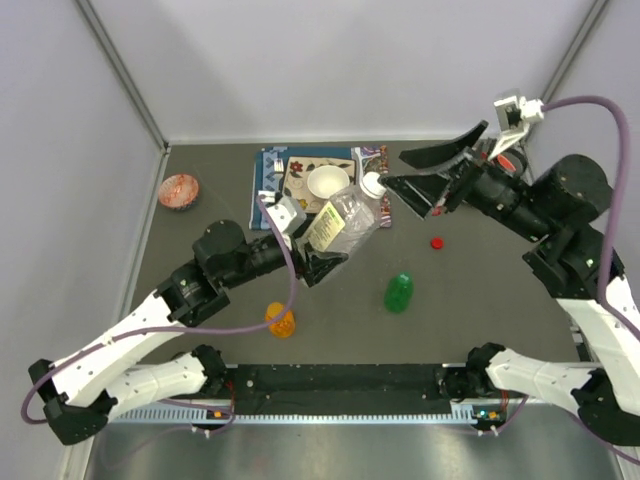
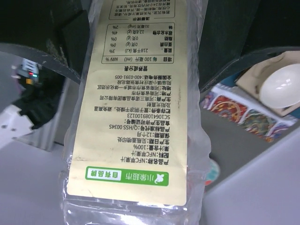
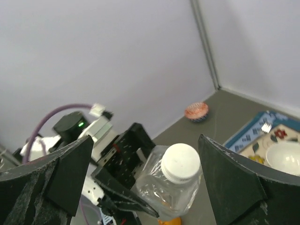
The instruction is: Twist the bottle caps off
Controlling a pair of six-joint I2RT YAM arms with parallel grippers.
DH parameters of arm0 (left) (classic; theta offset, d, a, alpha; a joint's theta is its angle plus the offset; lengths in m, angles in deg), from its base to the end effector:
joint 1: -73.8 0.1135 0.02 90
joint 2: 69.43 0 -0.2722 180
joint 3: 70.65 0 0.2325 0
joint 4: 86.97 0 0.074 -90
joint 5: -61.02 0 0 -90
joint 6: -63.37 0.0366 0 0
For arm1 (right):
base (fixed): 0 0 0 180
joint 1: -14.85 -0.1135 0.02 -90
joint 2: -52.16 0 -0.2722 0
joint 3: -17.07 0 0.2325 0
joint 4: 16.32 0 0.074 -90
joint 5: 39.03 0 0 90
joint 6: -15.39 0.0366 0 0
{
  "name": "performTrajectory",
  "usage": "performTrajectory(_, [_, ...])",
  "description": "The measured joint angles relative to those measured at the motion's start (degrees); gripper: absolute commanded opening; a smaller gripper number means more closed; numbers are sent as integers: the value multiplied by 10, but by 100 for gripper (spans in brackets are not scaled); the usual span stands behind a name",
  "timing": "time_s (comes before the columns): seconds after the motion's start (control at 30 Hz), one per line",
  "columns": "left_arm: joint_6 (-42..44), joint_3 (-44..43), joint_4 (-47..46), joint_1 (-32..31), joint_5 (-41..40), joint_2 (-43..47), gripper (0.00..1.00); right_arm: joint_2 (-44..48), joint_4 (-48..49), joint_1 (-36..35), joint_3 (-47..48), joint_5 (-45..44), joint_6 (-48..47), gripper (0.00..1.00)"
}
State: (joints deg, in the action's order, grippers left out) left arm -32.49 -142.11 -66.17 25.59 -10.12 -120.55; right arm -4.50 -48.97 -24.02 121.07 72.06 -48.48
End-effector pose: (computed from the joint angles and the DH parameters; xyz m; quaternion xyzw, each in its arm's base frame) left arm 0.1083 -0.1389 0.4053 0.3606 0.6114 -0.4194 0.5660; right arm 0.0949 0.0934 0.5393 -0.2106 0.5808 0.5125 0.5964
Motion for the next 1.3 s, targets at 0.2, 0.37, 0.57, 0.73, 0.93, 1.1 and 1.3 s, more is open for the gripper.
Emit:
performTrajectory(0.2, [67,19,24,-101,-243,3,33,-45,-57,-16,2,-108,49,90])
performTrajectory(0.37, [95,28,28,-132,-371,-2,33,-92,-98,-33,1,-155,66,84])
performTrajectory(0.57, [109,35,23,-142,-429,-2,33,-103,-113,-35,-10,-175,76,74])
performTrajectory(0.73, [115,39,22,-142,-443,-2,33,-103,-111,-35,-14,-177,80,71])
performTrajectory(0.93, [118,43,17,-145,-447,-2,33,-112,-107,-35,-14,-178,80,70])
performTrajectory(1.1, [118,47,15,-145,-447,-2,33,-129,-104,-35,-15,-178,80,62])
performTrajectory(1.3, [119,52,14,-145,-449,-2,33,-136,-86,-38,-24,-176,83,48])
